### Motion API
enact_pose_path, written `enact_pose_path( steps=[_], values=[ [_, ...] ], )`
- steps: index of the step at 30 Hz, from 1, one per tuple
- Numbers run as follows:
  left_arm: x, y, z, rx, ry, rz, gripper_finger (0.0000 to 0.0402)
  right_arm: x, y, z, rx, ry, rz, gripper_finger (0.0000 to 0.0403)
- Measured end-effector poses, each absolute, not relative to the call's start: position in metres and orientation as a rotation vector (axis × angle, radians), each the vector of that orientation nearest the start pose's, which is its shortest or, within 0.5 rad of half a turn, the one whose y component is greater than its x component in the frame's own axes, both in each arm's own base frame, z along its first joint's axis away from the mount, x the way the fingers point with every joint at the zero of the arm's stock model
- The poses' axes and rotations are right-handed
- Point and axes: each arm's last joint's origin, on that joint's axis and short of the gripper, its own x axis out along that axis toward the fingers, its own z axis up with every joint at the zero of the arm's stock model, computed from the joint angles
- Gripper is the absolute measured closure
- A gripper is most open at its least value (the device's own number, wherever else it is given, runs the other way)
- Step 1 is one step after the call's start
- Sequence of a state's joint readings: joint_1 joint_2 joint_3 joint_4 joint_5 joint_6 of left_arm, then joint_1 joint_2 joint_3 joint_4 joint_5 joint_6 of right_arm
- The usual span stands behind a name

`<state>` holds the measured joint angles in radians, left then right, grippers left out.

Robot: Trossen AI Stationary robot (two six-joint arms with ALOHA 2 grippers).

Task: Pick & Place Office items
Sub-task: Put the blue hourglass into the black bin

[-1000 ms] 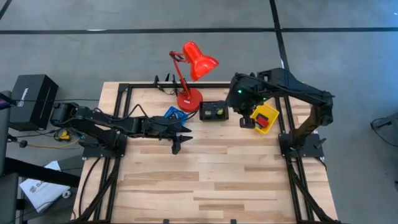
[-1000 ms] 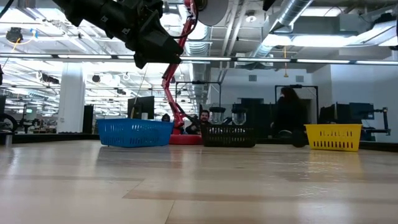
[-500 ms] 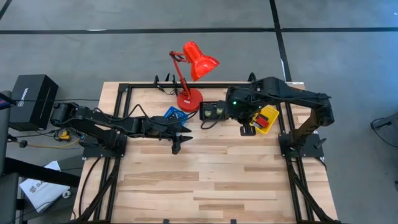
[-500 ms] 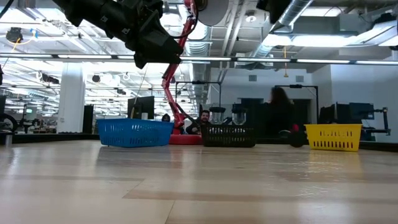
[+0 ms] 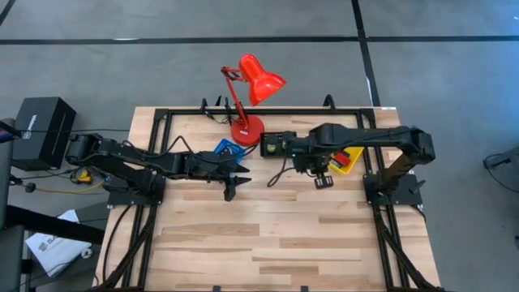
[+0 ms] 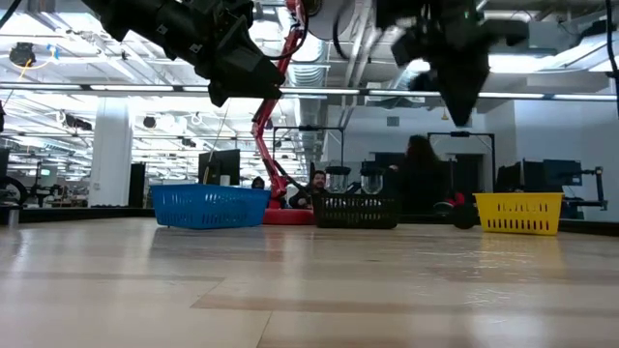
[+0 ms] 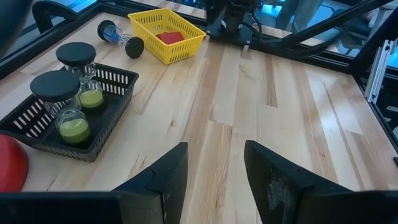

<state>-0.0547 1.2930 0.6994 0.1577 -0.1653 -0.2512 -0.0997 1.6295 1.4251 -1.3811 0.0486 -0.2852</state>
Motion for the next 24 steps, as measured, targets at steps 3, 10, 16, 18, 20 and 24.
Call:
enact_pose_path(
  steps=[3, 10, 16, 18, 20, 24],
  values=[
    [0.271, -0.010, 0.229, -0.199, 0.417, 0.162, 0.0248, 0.278, -0.043, 0.266, -0.139, 1.639, 0.084, 0.0400],
    [0.271, -0.010, 0.229, -0.199, 0.417, 0.162, 0.0248, 0.273, -0.075, 0.243, -0.074, 1.611, 0.011, 0.0400],
    [0.271, -0.010, 0.229, -0.199, 0.417, 0.161, 0.0248, 0.270, -0.103, 0.242, -0.110, 1.579, -0.076, 0.0400],
    [0.271, -0.010, 0.229, -0.199, 0.417, 0.161, 0.0248, 0.267, -0.111, 0.242, -0.122, 1.594, -0.127, 0.0398],
    [0.271, -0.010, 0.230, -0.200, 0.416, 0.161, 0.0248, 0.262, -0.118, 0.242, -0.148, 1.630, -0.132, 0.0392],
    [0.271, -0.010, 0.229, -0.200, 0.417, 0.159, 0.0248, 0.257, -0.128, 0.237, -0.171, 1.679, -0.082, 0.0359]
  ],
)
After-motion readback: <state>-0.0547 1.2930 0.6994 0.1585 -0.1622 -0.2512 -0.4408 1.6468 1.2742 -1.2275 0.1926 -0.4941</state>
